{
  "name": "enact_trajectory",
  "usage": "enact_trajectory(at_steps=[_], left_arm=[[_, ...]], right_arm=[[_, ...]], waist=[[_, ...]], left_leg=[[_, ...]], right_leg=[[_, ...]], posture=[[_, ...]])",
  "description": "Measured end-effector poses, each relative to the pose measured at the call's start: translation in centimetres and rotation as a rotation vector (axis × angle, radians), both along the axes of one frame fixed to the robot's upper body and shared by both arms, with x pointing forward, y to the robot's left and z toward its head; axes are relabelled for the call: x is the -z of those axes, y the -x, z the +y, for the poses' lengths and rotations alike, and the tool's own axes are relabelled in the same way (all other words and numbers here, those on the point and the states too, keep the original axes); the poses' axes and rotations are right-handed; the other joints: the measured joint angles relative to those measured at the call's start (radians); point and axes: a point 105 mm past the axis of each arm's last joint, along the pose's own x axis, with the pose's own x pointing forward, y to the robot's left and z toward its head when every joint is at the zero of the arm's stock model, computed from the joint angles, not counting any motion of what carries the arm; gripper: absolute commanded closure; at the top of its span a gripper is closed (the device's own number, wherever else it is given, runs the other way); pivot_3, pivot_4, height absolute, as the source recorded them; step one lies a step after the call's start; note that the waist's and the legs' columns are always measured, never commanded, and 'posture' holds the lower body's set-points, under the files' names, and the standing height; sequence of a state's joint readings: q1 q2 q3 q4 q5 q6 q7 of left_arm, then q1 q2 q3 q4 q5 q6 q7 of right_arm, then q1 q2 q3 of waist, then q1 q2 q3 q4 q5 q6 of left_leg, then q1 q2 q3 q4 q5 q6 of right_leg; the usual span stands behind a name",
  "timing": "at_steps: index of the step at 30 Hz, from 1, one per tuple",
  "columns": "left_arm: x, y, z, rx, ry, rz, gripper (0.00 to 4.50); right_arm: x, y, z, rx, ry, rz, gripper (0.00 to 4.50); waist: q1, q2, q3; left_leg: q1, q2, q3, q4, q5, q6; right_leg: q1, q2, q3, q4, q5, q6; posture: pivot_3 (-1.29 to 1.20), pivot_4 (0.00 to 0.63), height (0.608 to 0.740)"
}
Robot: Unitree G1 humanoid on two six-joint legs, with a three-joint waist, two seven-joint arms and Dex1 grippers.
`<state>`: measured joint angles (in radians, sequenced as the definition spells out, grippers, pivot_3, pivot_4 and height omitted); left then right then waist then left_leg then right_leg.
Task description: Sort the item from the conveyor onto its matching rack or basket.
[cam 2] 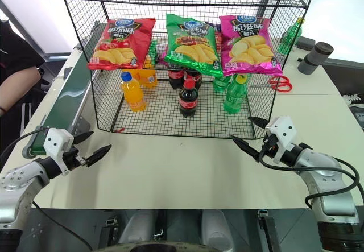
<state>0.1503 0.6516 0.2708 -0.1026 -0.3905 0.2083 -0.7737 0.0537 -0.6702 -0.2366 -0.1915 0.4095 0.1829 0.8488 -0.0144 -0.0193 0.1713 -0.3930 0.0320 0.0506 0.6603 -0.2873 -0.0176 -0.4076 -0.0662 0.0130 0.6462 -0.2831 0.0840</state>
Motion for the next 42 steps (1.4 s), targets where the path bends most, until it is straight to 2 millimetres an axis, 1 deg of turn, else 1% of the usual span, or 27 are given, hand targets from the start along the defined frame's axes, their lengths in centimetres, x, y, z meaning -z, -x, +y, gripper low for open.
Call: enact_trajectory(at_steps=[5,10,19,23,27,34,36,39,42], left_arm=[[0.0,0.1,0.0,0.003,0.002,0.001,0.00],[-0.4,0.0,0.3,-0.017,-0.007,-0.017,0.00],[-0.4,0.0,0.3,-0.024,-0.017,-0.019,0.00],[-0.1,0.3,0.5,-0.033,-0.021,-0.011,0.00],[0.0,0.6,0.6,-0.042,-0.026,-0.004,0.00],[-0.2,0.7,0.8,-0.062,-0.032,-0.024,0.00],[-0.7,0.2,0.7,-0.063,-0.030,-0.048,0.00],[-1.4,-0.3,0.5,-0.056,-0.029,-0.077,0.00],[-1.3,-0.1,0.4,-0.052,-0.032,-0.073,0.00]], right_arm=[[0.0,0.0,0.0,-0.001,0.002,-0.001,0.05],[0.0,0.0,-0.1,0.003,0.005,-0.004,0.05],[-0.5,-0.6,0.0,0.006,0.021,-0.027,0.05],[0.0,-0.8,0.3,-0.003,0.023,-0.013,0.05],[0.1,-1.2,0.6,-0.018,0.018,-0.022,0.05],[0.9,-1.6,0.8,-0.024,0.009,-0.018,0.05],[0.6,-2.0,1.0,-0.029,0.009,-0.032,0.05],[-0.7,-2.7,1.3,-0.041,0.010,-0.079,0.05],[-0.6,-2.8,1.4,-0.038,0.006,-0.082,0.05]], waist=[[0.000,0.000,0.000],[0.000,0.000,0.000],[0.000,0.000,0.000],[-0.001,0.000,0.000],[-0.001,0.000,0.000],[0.000,0.000,0.000],[0.000,0.000,0.000],[-0.001,0.000,0.000],[-0.002,0.000,0.000]], left_leg=[[0.000,0.000,0.000,0.000,0.000,0.000],[0.000,0.000,0.000,0.000,0.000,0.000],[0.000,0.000,0.000,0.000,0.000,0.000],[0.000,0.000,0.000,0.000,0.000,0.000],[0.000,0.000,0.000,0.000,0.000,0.000],[0.000,0.000,0.000,0.000,0.000,0.000],[0.000,0.000,0.000,0.000,0.000,0.000],[0.001,0.000,0.000,0.000,0.000,0.000],[0.000,0.000,0.001,-0.001,0.000,0.000]], right_leg=[[0.000,0.000,0.000,0.000,0.000,0.000],[0.000,0.000,0.000,0.000,0.000,0.000],[0.000,0.000,0.000,0.000,0.000,0.000],[0.000,0.000,0.000,0.000,0.000,0.000],[0.000,0.000,0.000,0.000,0.000,0.000],[0.000,0.000,0.000,0.000,0.000,0.000],[0.000,0.000,0.000,0.001,0.000,0.000],[0.000,0.000,0.000,0.001,0.000,0.000],[0.000,0.000,0.000,0.000,0.000,0.000]], posture=[[0.00,0.150,0.740],[0.00,0.150,0.740],[0.00,0.150,0.740],[0.00,0.150,0.740],[0.00,0.150,0.740],[0.00,0.150,0.740],[0.00,0.150,0.740],[0.00,0.150,0.740],[0.00,0.150,0.740]])
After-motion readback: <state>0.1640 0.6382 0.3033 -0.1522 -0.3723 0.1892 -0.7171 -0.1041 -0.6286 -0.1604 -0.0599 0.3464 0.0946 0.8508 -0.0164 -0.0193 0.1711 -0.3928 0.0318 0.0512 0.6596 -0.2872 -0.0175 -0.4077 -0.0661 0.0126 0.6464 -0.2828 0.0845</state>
